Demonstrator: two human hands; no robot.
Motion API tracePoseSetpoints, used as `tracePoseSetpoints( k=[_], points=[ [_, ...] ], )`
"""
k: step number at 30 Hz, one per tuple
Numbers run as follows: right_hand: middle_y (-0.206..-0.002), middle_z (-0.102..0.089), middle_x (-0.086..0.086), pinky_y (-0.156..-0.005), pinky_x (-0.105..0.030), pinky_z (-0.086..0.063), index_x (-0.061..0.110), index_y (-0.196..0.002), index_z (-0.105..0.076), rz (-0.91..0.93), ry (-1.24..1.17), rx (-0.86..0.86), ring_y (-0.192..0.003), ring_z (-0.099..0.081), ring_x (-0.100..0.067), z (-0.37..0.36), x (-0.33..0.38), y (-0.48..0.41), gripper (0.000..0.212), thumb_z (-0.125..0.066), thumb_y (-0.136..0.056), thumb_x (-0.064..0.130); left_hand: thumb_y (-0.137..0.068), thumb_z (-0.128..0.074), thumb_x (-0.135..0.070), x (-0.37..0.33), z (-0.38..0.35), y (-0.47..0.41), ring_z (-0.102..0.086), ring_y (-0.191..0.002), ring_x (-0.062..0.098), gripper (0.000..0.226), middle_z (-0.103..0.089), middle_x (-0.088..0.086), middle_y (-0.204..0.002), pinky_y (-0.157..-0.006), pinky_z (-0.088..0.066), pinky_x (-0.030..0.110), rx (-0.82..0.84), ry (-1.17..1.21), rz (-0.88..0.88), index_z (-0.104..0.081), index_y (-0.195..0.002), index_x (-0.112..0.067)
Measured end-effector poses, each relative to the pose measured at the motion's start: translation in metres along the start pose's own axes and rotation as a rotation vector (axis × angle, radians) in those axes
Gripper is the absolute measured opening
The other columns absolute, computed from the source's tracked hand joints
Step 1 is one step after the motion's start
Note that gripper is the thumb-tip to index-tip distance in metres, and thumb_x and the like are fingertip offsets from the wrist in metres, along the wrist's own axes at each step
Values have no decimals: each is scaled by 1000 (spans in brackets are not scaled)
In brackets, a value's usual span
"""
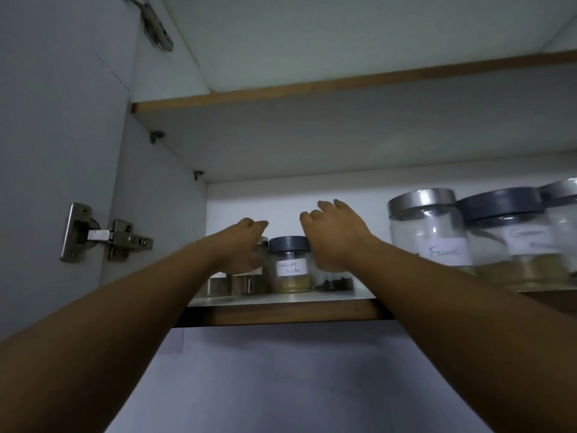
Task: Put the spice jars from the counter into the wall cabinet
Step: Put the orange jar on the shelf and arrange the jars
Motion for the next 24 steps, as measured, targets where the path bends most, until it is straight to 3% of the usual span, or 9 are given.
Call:
tracePoseSetpoints(
  k=[4,9,12,17,21,24],
  points=[
    [-134,-53,-10,-116,-46,-7,8,-133,-44,68,45,-86,-137,-32,-28,34,-4,15,61,-62,-80,32,-91,-52,-36,-55,24,5,-34,-133,29,67,-28,12,-150,-109,-33,42,-26,112,-87,-19,-146,-19],
    [-130,-55,-11,-117,-46,-9,10,-129,-47,40,28,-89,-133,-35,-27,80,-36,40,53,-56,-84,37,-91,-54,-25,-113,55,13,-46,-119,26,46,-43,12,-137,-102,-40,42,-29,148,-230,-42,-134,-14],
    [-129,-55,-10,-117,-46,-9,11,-127,-48,-9,25,-68,-131,-36,-27,96,-64,61,47,-51,-86,36,-91,-55,-27,-145,66,15,-47,-119,27,51,-44,12,-137,-103,-40,41,-26,171,-256,-38,-136,-15],
    [-127,-52,-13,-107,-45,-27,13,-126,-45,-126,-4,9,-118,-44,-31,106,-114,103,42,-44,-90,36,-87,-59,-33,-180,65,19,-37,-132,27,77,-33,10,-149,-108,-33,38,7,226,-229,-12,-148,-22],
    [-123,-49,-14,-88,-37,-40,11,-124,-45,-213,-59,82,-110,-46,-29,102,-152,136,40,-50,-89,30,-88,-58,-30,-202,63,19,-36,-132,25,75,-32,8,-149,-108,-33,37,21,207,-202,-13,-148,-22],
    [-126,-47,-12,-86,-38,-42,13,-129,-41,-225,-178,216,-111,-48,-29,98,-168,151,44,-52,-88,23,-92,-53,-23,-212,68,15,-42,-126,27,62,-43,10,-140,-101,-35,33,-48,126,-193,-22,-146,-19]
  ],
)
Point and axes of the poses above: each hand's wrist, its own y-axis away from the middle knuckle, its own z-axis out of the back of the hand, x = y × z, the point moved 1 cm from there along -y, towards the middle knuckle
